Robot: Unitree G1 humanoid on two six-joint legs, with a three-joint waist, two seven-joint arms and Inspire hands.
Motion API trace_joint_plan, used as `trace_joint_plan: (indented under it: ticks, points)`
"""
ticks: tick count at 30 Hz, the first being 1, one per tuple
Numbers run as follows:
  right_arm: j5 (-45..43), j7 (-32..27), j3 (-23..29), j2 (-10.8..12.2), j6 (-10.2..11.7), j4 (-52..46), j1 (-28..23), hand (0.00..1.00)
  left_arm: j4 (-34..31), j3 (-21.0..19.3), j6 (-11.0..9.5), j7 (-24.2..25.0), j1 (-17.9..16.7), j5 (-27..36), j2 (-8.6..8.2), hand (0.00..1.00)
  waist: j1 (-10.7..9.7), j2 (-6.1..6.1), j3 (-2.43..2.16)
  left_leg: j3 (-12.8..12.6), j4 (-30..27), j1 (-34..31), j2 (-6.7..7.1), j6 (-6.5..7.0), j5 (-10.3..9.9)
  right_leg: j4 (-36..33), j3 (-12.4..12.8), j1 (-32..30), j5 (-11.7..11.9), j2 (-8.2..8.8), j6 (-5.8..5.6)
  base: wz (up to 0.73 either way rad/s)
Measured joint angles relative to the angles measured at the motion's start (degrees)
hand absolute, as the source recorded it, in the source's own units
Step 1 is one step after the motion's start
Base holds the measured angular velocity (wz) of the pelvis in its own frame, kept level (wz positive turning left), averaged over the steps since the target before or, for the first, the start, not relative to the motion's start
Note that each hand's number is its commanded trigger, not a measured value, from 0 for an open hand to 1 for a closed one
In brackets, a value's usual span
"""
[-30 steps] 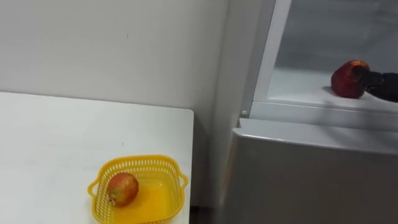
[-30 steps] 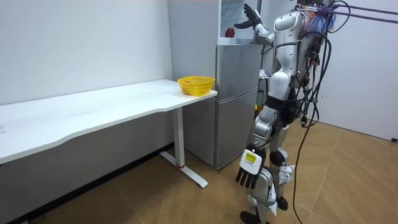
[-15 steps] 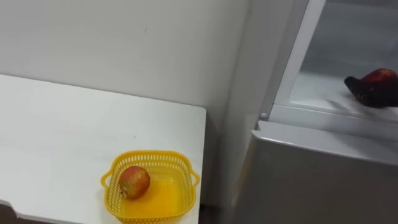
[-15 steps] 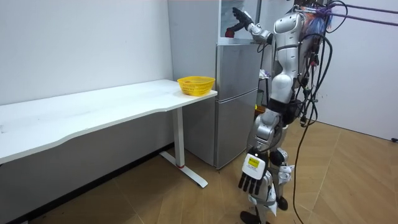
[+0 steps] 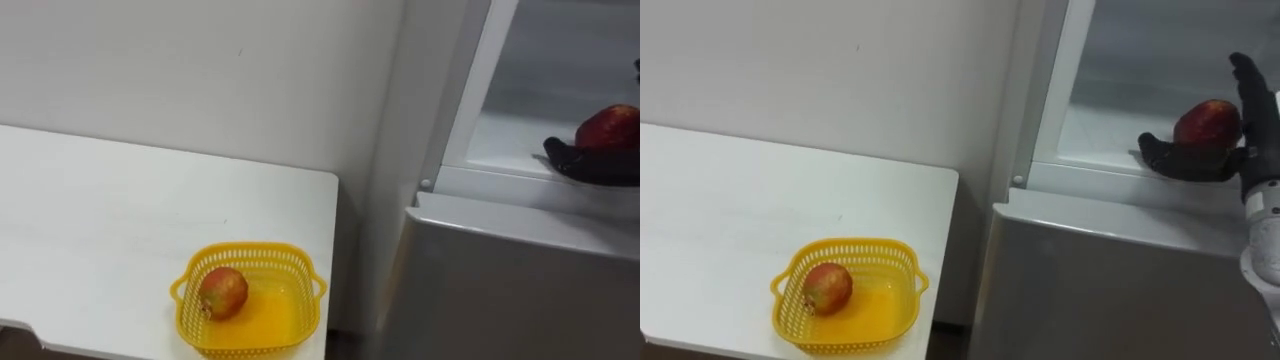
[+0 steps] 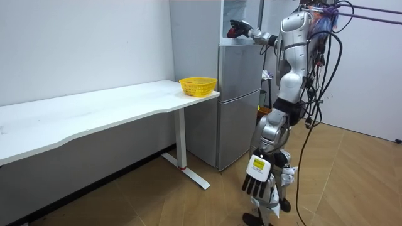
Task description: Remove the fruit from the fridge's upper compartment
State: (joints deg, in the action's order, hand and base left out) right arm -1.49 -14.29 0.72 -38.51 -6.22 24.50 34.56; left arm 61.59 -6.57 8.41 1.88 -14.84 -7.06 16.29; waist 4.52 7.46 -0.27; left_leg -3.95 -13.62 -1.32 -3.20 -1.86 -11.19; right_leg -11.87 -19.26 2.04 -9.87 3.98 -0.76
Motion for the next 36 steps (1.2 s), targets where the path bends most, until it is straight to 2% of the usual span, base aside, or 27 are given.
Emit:
trace_joint_plan:
  ticks: [4,5,6,11,21,22,23,24,25,26,31,36]
  points:
    - [0.08,1.03,-0.03,0.0,-0.2,2.08,0.76,0.0,-0.46,0.0,0.03,-0.02,0.04,0.03,0.06,0.0,-0.26,0.13,0.12,0.33,0.05,-0.2,-0.01,-0.01,-0.03,-0.1,-0.35,0.02,0.01,0.01,0.02,0.05]
    - [0.11,1.24,-0.13,-0.01,-0.26,3.16,1.32,0.0,-0.58,0.01,0.09,-0.02,-0.01,0.03,0.1,0.0,-0.23,0.32,-0.01,0.33,0.03,-0.18,0.0,-0.01,-0.03,-0.08,-0.36,0.05,0.01,0.01,0.02,0.0]
    - [0.11,1.24,-0.27,-0.01,-0.27,4.38,1.89,0.0,-0.6,0.03,0.31,-0.01,-0.01,0.03,0.18,0.0,-0.18,0.18,0.09,0.33,0.02,-0.19,0.01,-0.01,-0.02,-0.02,-0.36,0.07,0.01,0.01,0.03,0.0]
    - [0.21,1.1,-0.56,-0.1,-0.12,6.64,2.78,0.0,-0.61,0.07,0.91,0.0,-0.02,0.08,0.25,0.0,-0.23,0.32,-0.04,0.33,-0.28,-0.11,0.03,0.0,-0.02,0.06,-0.33,0.15,0.03,-0.02,0.06,0.0]
    - [1.74,1.46,-1.33,-0.12,0.14,6.8,2.79,0.0,-0.55,1.23,1.25,-0.05,0.08,0.15,0.29,0.0,-0.51,-0.39,0.07,0.37,-0.01,-0.07,-0.01,-0.01,-0.02,-0.44,-0.3,0.11,0.04,0.01,0.08,0.0]
    - [1.84,2.01,-1.33,-0.12,0.17,6.8,2.79,0.04,-0.55,1.22,1.3,-0.05,0.07,0.16,0.29,0.0,-0.56,-0.39,0.07,0.33,-0.03,-0.08,-0.01,0.0,-0.02,-0.44,-0.25,0.08,0.04,0.01,0.08,0.0]
    - [2.02,2.56,-1.34,-0.12,0.16,6.8,2.79,0.19,-0.44,1.2,1.34,-0.05,0.08,0.13,0.3,0.0,-0.59,-0.37,0.06,0.29,-0.03,-0.08,-0.01,0.0,-0.02,-0.45,-0.16,0.07,0.04,0.01,0.08,0.0]
    - [2.11,3.02,-1.38,-0.12,0.16,6.8,2.79,0.61,-0.18,1.18,1.39,-0.04,0.1,0.14,0.32,0.0,-0.68,-0.32,0.03,0.29,-0.03,-0.09,0.0,0.0,-0.02,-0.45,-0.14,0.06,0.04,0.01,0.08,0.0]
    - [2.16,3.29,-1.39,-0.12,0.16,6.8,2.79,0.87,-0.04,1.17,1.44,-0.04,0.09,0.13,0.34,0.0,-0.74,-0.28,0.0,0.29,-0.03,-0.09,0.0,0.0,-0.02,-0.45,-0.14,0.06,0.04,0.01,0.08,0.0]
    - [2.28,3.71,-1.39,-0.13,0.14,6.8,2.79,1.0,0.1,1.14,1.54,-0.03,0.05,0.15,0.35,0.0,-0.96,-0.15,-0.09,0.31,-0.03,-0.15,0.0,0.0,-0.02,-0.45,-0.22,0.04,0.04,0.01,0.08,0.0]
    - [3.57,5.23,-1.4,-0.67,-0.02,7.76,2.88,1.0,0.27,1.02,1.64,0.0,0.17,0.27,0.46,0.0,-1.13,0.45,-0.52,0.32,-0.04,-0.2,0.0,0.0,-0.02,-0.25,-0.27,0.07,0.04,-0.02,0.07,0.0]
    - [3.74,6.38,-1.9,-0.83,-0.18,10.87,5.45,1.0,0.26,1.02,1.64,-0.09,0.31,0.42,0.52,0.0,-1.16,0.65,-0.51,0.32,-0.01,-0.19,0.0,0.0,-0.02,-0.26,-0.26,0.09,0.04,-0.02,0.07,0.0]
